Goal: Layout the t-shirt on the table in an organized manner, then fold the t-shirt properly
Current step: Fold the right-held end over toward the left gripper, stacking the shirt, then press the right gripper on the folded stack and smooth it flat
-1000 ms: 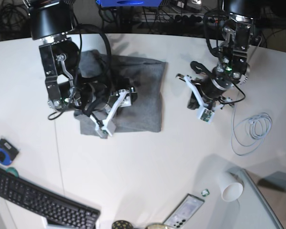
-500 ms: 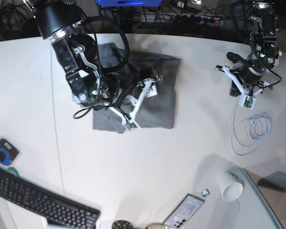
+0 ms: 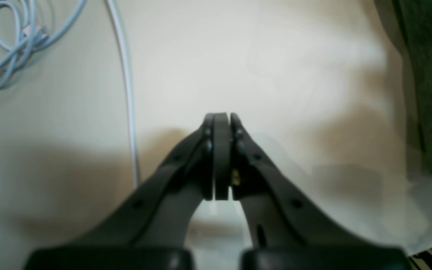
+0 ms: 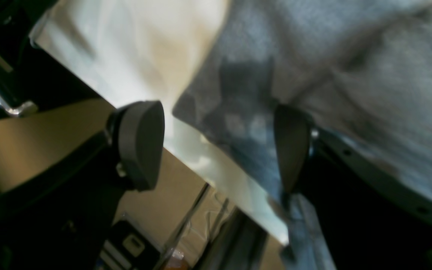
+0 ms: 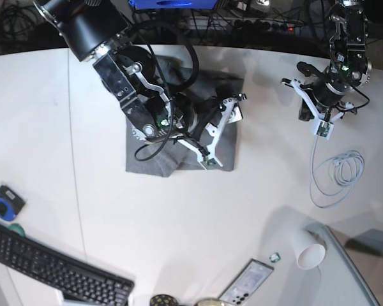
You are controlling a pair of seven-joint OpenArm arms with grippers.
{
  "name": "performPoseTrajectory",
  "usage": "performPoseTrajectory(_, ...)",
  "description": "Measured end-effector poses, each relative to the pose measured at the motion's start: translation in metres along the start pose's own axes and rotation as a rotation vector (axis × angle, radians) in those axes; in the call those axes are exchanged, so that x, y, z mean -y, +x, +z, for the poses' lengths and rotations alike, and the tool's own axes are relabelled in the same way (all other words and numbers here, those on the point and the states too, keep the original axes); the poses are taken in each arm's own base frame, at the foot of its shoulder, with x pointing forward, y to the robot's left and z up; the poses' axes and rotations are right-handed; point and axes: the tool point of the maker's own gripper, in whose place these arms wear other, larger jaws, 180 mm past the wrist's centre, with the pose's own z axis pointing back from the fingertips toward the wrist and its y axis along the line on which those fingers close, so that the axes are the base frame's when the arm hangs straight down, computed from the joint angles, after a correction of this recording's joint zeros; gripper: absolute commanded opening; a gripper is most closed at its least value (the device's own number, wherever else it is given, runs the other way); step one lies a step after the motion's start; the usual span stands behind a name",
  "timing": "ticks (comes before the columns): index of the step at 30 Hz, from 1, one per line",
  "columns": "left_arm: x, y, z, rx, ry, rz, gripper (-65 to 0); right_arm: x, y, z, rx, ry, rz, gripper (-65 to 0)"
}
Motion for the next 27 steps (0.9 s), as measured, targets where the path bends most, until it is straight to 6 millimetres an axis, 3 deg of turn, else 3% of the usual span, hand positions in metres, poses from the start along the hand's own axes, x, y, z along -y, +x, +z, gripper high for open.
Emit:
performPoseTrajectory(2,-0.005,-0.002,0.002,-0.006,0.006,-0.007,-65.0,0.003,0.002,-0.011,0.005,-0.016,0.004,-21.8)
performPoseTrajectory(4,-0.023,-0.003,0.007,-0.006,0.050,0.007,-65.0,0.001,-0.002,-0.019,-0.021,-0.030,0.050,-21.8)
performPoseTrajectory(7,-0.047,-0.003,0.015,0.003,0.112,0.039,-65.0,-0.022,0.000,-0.024,-0.015,-0.008,0.139,-22.2)
performPoseTrajectory(10,-0.071,-0.005,0.025,0.010,0.166,0.067,-65.0,-0.053,0.023,-0.003,0.073,0.044,0.185,-22.7)
performPoseTrajectory(12,-0.081,-0.007,0.033,0.015,0.160,0.065,-65.0,-0.048,0.040,0.025,0.143,0.032,0.156,-27.8)
performPoseTrajectory(15,-0.100,-0.017,0.049,0.015,0.175,0.067,-65.0,0.008,0.044,0.068,0.207,-0.089,0.025,-45.9)
performPoseTrajectory(18,-0.114,-0.030,0.061,-0.003,0.215,0.091,-65.0,0.054,0.028,0.094,0.235,-0.154,-0.083,-65.0)
performPoseTrajectory(20,-0.120,-0.034,0.066,-0.009,0.235,0.103,-65.0,0.081,0.018,0.101,0.233,-0.193,-0.172,-63.6)
performPoseTrajectory(23,-0.124,-0.033,0.068,-0.003,0.243,0.102,-65.0,0.126,0.020,0.114,0.284,-0.288,-0.222,-63.6)
performPoseTrajectory(25,-0.122,-0.034,0.067,-0.003,0.239,0.105,-65.0,0.157,0.010,0.108,0.264,-0.360,-0.235,-64.2)
performPoseTrajectory(27,-0.119,-0.035,0.066,-0.005,0.234,0.107,-65.0,0.172,-0.007,0.089,0.208,-0.375,-0.245,-64.2)
